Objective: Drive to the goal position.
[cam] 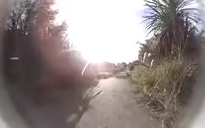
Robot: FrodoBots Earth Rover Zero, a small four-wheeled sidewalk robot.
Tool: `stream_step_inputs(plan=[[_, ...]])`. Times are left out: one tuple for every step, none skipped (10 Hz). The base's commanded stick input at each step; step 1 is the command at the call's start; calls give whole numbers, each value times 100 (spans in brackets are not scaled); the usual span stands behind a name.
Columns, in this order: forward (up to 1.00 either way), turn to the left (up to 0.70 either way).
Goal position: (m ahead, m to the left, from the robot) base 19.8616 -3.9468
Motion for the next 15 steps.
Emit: stream_step_inputs(plan=[[50, 3], [50, 3], [50, 3], [50, 3], [50, 3], [50, 3], [50, 3], [50, 3], [50, 3], [50, 3], [50, -21], [50, -47], [50, -47], [50, -47], [50, -47]])
